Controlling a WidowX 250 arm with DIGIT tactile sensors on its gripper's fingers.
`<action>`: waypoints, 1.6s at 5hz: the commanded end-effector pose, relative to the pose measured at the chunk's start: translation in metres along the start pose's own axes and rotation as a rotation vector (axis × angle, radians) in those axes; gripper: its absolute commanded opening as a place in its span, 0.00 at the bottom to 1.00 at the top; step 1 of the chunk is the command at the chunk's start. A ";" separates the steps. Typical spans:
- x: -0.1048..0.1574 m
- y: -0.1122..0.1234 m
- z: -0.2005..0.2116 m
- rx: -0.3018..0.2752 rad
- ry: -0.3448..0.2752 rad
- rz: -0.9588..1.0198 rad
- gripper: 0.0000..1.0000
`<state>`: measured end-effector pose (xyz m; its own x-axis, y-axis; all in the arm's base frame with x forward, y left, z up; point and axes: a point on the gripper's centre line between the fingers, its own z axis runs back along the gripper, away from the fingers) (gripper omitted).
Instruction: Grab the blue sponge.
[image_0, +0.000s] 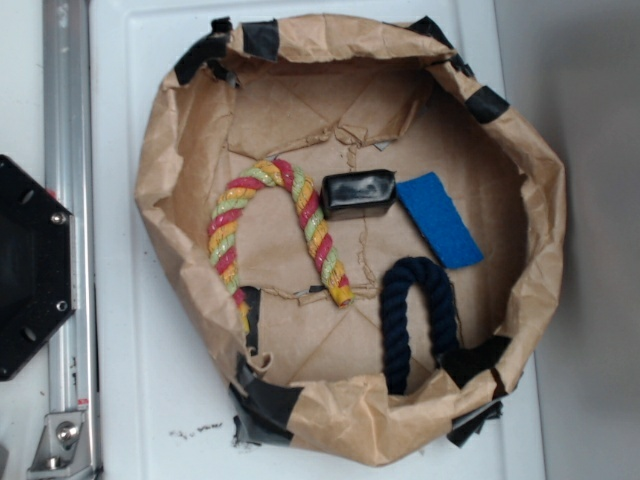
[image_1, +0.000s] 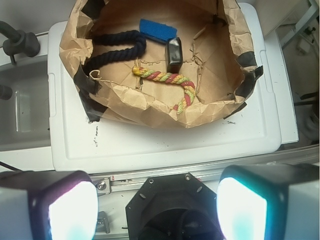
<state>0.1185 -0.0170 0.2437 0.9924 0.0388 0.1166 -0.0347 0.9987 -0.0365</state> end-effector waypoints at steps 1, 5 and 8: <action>0.000 0.000 0.000 0.000 0.000 0.000 1.00; 0.167 0.027 -0.145 0.054 -0.029 -0.558 1.00; 0.180 0.015 -0.208 0.026 0.022 -0.738 1.00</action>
<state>0.3143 0.0068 0.0441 0.7718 -0.6344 0.0431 0.6333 0.7730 0.0369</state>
